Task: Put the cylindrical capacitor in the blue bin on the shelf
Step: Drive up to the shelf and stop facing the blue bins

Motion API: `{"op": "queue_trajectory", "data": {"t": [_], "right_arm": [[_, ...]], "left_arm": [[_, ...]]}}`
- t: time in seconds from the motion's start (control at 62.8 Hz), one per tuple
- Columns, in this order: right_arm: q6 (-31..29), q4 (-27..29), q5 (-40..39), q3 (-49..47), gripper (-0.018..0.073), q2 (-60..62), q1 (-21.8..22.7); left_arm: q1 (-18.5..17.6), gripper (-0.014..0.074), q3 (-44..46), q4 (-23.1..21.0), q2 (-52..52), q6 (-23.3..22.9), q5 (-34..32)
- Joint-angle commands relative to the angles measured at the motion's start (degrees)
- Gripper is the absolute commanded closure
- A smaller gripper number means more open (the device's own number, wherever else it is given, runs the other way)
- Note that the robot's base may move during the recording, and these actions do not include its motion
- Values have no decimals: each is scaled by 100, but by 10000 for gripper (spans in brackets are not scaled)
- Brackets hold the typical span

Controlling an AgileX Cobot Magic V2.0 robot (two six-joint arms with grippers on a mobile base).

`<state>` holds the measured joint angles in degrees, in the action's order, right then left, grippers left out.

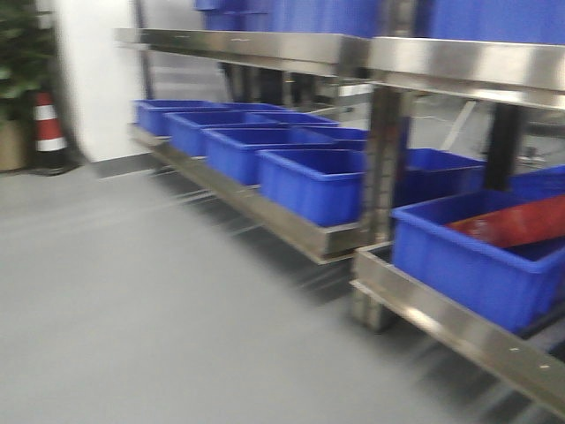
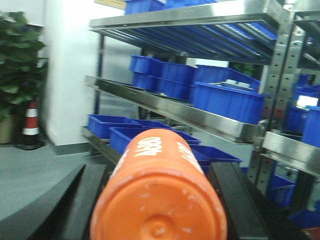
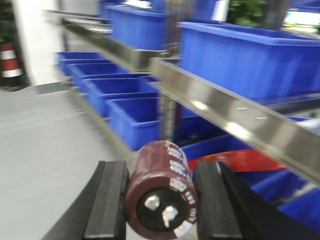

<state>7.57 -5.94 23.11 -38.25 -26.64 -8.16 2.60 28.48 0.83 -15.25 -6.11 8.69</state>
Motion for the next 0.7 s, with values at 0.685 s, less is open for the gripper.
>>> {"op": "queue_trajectory", "data": {"t": [0.685], "right_arm": [[-17,-39,-173,-12,721,40,-5]], "left_arm": [[13,708,11,-22,25,6,-115]]}}
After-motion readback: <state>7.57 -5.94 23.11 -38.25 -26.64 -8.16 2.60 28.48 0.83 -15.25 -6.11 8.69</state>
